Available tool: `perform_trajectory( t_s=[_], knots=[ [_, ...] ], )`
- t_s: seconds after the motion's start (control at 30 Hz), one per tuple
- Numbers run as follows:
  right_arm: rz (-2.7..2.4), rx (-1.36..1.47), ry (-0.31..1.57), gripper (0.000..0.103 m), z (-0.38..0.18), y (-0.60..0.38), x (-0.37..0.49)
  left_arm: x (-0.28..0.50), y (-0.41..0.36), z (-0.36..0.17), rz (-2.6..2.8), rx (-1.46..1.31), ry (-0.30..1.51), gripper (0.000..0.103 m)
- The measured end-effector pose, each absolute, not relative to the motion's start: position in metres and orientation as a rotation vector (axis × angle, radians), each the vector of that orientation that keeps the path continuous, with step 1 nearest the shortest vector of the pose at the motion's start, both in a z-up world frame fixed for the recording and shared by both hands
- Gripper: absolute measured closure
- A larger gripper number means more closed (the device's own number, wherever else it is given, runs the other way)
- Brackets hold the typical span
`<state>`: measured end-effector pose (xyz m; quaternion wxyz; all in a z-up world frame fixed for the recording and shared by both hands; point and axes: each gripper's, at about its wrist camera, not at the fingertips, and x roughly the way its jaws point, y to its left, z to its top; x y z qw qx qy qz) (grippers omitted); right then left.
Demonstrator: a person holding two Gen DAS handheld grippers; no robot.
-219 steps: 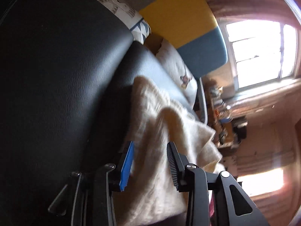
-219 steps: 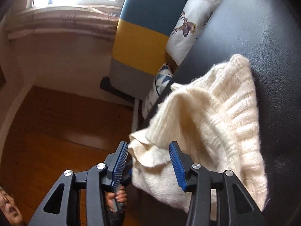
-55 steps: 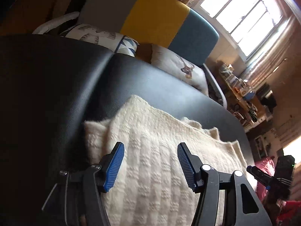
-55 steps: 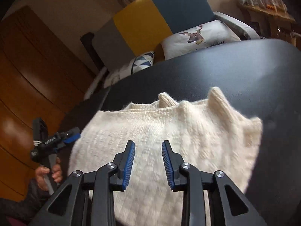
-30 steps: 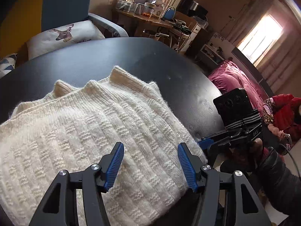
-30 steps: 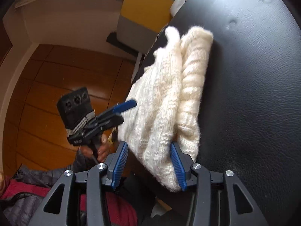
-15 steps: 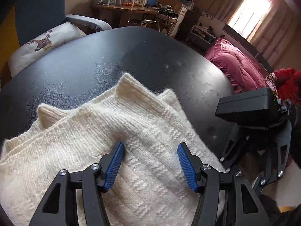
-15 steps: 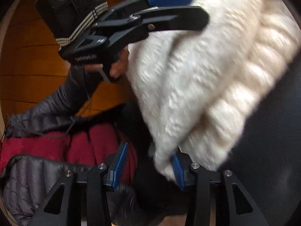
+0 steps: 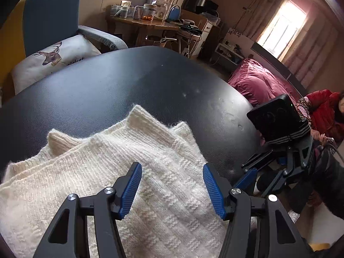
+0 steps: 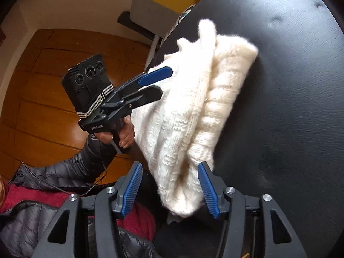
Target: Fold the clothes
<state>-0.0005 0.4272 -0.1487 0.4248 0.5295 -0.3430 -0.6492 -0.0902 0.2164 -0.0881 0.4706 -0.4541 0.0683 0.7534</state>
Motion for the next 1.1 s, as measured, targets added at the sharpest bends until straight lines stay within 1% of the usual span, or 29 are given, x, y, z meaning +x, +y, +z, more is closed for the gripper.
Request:
perform_trajectory(
  t_s=[0.13, 0.23, 0.37, 0.4, 0.43, 0.5, 0.57, 0.6, 0.63, 0.67, 0.7, 0.73, 0.77, 0.8, 0.9, 1.0, 1.1],
  knots=[
    [-1.469, 1.292, -0.87, 0.045, -0.154, 0.39, -0.018, -0.092, 0.224, -0.094, 1.861, -1.107, 0.191, 0.043],
    [-1.296, 1.292, -0.754, 0.045, -0.144, 0.356, -0.011, -0.093, 0.234, -0.101, 1.877, -1.094, 0.237, 0.043],
    [-1.269, 1.436, -0.562, 0.045, -0.144, 0.328, -0.001, -0.095, 0.251, -0.125, 1.869, -1.124, 0.318, 0.042],
    [-1.287, 1.493, -0.503, 0.05, -0.149, 0.326, 0.002, -0.092, 0.253, -0.128, 1.882, -1.098, 0.333, 0.04],
    [-1.302, 1.55, -0.442, 0.058, -0.153, 0.323, 0.005, -0.089, 0.255, -0.131, 1.896, -1.073, 0.347, 0.038],
    [-1.309, 1.6, -0.41, 0.06, -0.156, 0.329, 0.011, -0.09, 0.26, -0.132, 1.914, -1.073, 0.359, 0.038],
    [-1.328, 1.656, -0.392, 0.071, -0.161, 0.338, 0.017, -0.091, 0.265, -0.134, 1.942, -1.071, 0.369, 0.036],
    [-1.344, 1.689, -0.39, 0.082, -0.165, 0.345, 0.019, -0.091, 0.268, -0.135, 1.956, -1.07, 0.374, 0.035],
    [-1.36, 1.723, -0.388, 0.085, -0.17, 0.351, 0.022, -0.092, 0.27, -0.135, 1.969, -1.069, 0.378, 0.035],
    [-1.39, 1.719, -0.4, 0.085, -0.166, 0.357, 0.025, -0.093, 0.272, -0.135, 1.978, -1.078, 0.367, 0.035],
    [-1.421, 1.714, -0.412, 0.081, -0.163, 0.364, 0.028, -0.094, 0.274, -0.134, 1.986, -1.088, 0.355, 0.035],
    [-1.471, 1.7, -0.427, 0.071, -0.154, 0.372, 0.032, -0.097, 0.269, -0.131, 1.986, -1.104, 0.307, 0.035],
    [-1.523, 1.684, -0.442, 0.066, -0.144, 0.381, 0.037, -0.099, 0.264, -0.128, 1.986, -1.12, 0.259, 0.035],
    [-1.574, 1.667, -0.457, 0.064, -0.135, 0.389, 0.041, -0.101, 0.259, -0.125, 1.984, -1.136, 0.211, 0.035],
    [-1.771, 1.598, -0.551, 0.064, -0.107, 0.419, 0.049, -0.106, 0.232, -0.111, 1.999, -1.154, 0.064, 0.034],
    [-2.07, 1.477, -0.636, 0.062, -0.08, 0.44, 0.044, -0.102, 0.192, -0.1, 2.035, -1.151, -0.04, 0.033],
    [-2.284, 1.388, -0.719, 0.059, -0.071, 0.438, 0.026, -0.088, 0.159, -0.097, 2.079, -1.151, -0.041, 0.032]
  ],
)
